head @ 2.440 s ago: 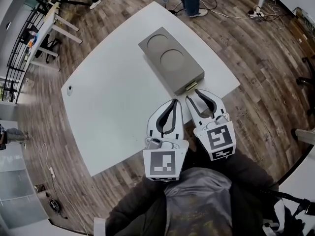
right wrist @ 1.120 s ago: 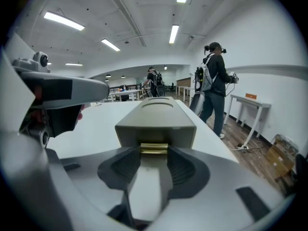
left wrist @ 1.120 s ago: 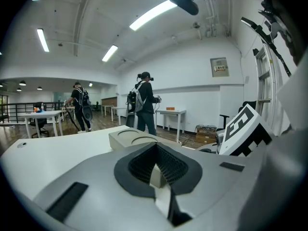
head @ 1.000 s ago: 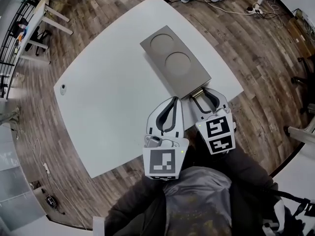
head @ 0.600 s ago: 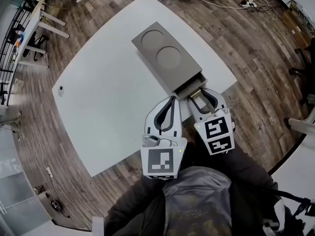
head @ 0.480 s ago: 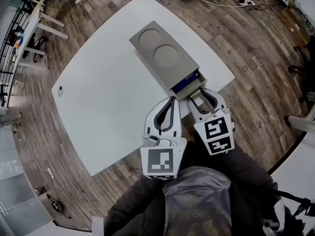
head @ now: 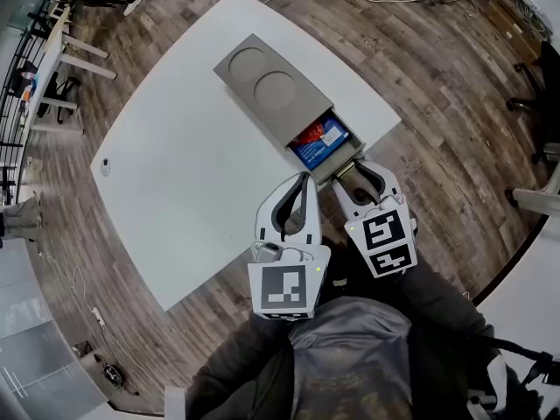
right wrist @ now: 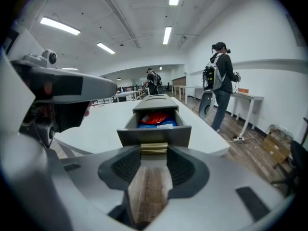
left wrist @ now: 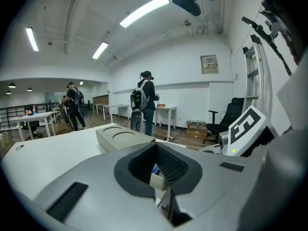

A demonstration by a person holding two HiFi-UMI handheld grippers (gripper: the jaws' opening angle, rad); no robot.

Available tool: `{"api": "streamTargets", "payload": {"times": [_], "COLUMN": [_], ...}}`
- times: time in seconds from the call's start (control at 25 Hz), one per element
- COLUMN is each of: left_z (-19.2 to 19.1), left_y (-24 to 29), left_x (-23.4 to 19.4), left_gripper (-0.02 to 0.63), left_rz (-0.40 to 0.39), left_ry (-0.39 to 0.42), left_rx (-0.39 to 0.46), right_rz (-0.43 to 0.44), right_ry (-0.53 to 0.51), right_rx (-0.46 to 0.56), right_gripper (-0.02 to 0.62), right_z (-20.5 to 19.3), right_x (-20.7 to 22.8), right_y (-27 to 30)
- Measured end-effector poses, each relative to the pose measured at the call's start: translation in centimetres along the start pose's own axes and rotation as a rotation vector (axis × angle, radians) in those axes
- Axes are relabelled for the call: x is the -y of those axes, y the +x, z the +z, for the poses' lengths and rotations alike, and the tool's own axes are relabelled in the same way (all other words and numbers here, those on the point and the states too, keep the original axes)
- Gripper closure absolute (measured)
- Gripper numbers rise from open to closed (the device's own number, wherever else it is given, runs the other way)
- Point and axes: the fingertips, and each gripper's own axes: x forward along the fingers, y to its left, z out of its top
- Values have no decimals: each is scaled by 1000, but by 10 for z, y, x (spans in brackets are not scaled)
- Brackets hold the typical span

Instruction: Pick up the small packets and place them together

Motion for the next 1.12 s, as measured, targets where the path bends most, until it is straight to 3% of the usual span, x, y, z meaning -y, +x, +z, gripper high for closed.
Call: {"api": "streamTargets", "payload": {"times": [1.12], "left_z": [12], "left_y": [-21], "left_x": [50], "left_gripper": [604], "left_rz": [-101], "left_ry": [60], "left_rx": [-21], "right_rz": [-22], "right_ry": [42], "right_rx": [42], "right_gripper": [419], "right_z": [-31], "right_x": [-5], "right_y": [-61]}}
